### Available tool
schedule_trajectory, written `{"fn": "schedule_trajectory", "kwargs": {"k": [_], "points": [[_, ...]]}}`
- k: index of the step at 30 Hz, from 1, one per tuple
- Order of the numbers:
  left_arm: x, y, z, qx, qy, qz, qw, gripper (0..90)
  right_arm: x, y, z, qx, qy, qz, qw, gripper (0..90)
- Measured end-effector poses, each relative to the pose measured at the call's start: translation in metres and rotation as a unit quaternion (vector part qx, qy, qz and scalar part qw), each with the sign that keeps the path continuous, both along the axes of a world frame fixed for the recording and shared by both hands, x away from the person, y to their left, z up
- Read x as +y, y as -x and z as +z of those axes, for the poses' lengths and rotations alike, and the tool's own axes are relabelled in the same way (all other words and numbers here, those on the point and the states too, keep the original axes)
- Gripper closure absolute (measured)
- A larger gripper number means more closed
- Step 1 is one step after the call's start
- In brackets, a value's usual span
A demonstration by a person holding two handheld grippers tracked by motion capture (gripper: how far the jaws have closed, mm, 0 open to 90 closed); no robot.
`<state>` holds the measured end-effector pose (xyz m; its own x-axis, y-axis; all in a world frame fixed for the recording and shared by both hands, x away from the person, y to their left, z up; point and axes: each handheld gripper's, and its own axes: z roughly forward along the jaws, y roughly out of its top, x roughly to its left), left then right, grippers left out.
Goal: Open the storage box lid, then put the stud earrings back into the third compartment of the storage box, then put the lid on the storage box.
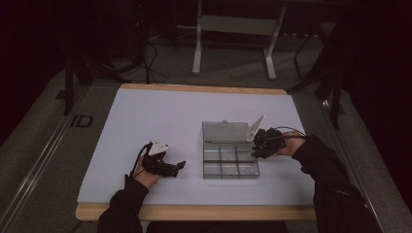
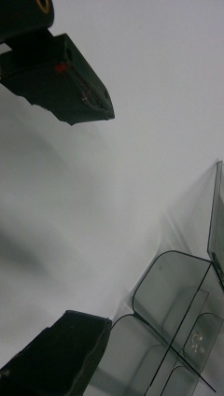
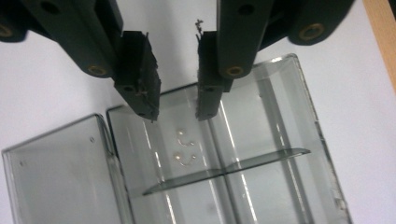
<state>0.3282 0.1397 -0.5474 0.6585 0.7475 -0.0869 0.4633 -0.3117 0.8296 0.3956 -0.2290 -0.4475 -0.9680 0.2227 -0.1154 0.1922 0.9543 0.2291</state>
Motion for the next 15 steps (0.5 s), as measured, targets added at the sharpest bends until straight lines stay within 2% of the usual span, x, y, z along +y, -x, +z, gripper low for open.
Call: {"fn": "schedule_trajectory", "kwargs": {"k": [4, 8, 15], "points": [[-0.001, 0.001, 0.0, -0.003, -0.002, -0.005, 1.0, 3.2, -0.007, -0.001, 0.001, -0.007, -0.018, -0.025, 0.9995, 63.7], [0.0, 0.001, 0.0, -0.006, 0.0, -0.004, 1.0, 3.2, -0.015, 0.001, 0.003, -0.021, -0.031, -0.046, 0.9982, 63.2], [-0.003, 0.002, 0.0, -0.007, -0.012, -0.004, 0.9999, 3.3, -0.034, 0.004, 0.001, -0.032, -0.067, -0.091, 0.9931, 63.1]]}}
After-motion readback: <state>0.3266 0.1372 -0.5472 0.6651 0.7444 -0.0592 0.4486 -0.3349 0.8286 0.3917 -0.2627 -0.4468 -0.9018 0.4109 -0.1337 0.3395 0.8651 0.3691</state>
